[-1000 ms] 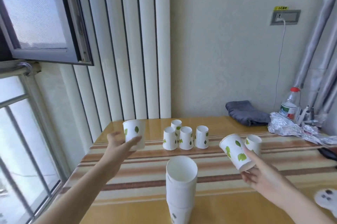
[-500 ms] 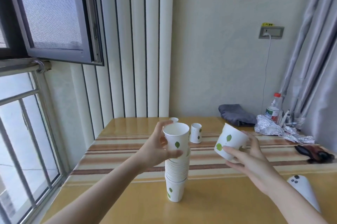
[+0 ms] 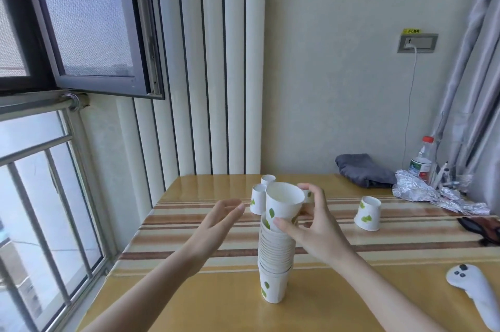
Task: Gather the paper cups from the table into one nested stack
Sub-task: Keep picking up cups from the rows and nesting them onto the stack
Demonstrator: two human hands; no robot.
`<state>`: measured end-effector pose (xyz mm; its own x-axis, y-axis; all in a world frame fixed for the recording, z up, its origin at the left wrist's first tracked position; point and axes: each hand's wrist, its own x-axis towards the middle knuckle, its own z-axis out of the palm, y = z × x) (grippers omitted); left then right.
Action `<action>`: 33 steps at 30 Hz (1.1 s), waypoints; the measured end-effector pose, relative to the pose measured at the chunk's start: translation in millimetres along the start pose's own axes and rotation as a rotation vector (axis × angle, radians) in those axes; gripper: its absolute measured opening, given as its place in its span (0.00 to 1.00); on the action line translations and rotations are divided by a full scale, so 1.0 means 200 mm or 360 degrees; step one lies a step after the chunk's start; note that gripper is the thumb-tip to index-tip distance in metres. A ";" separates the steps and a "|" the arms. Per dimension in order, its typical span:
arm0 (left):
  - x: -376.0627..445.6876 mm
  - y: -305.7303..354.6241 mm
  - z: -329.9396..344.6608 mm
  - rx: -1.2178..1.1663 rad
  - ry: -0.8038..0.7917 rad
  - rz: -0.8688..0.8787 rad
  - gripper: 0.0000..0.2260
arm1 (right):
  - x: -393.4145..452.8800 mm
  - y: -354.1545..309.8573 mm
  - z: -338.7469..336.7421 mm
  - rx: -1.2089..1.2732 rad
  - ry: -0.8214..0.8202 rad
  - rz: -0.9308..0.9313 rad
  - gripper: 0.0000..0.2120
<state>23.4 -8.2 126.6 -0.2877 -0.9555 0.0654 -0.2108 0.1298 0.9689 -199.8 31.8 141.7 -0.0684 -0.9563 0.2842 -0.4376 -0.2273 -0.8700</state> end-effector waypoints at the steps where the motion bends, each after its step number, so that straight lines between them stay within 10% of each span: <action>1: 0.01 -0.02 -0.01 0.0007 0.0000 -0.0019 0.24 | -0.01 0.02 0.00 -0.0034 -0.0039 0.0006 0.39; 6: 0.15 -0.10 0.00 0.0049 -0.0028 -0.0061 0.19 | 0.07 0.18 -0.22 0.0136 0.0128 0.0251 0.31; 9: 0.36 -0.11 0.03 0.0229 0.0014 -0.0108 0.16 | 0.24 0.40 -0.46 -0.0457 0.0326 0.0427 0.23; 18: 1.17 -0.21 0.14 0.1355 -0.0114 0.0022 0.34 | 0.69 0.76 -0.80 -0.1853 -0.0407 0.0748 0.45; 26: 1.46 -0.36 0.22 0.1962 -0.0316 -0.0001 0.39 | 0.88 1.01 -0.81 -0.1761 -0.0451 0.0792 0.29; 33: 1.24 -0.32 0.16 0.1367 0.0241 -0.0287 0.25 | 0.77 0.86 -0.82 -0.1265 0.0060 0.0908 0.28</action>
<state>-65.1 -245.4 73.6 -0.0685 -0.9975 0.0190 -0.8863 0.0696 0.4579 -433.6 -123.8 101.3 -0.4799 -0.8745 -0.0705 -0.8056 0.4710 -0.3595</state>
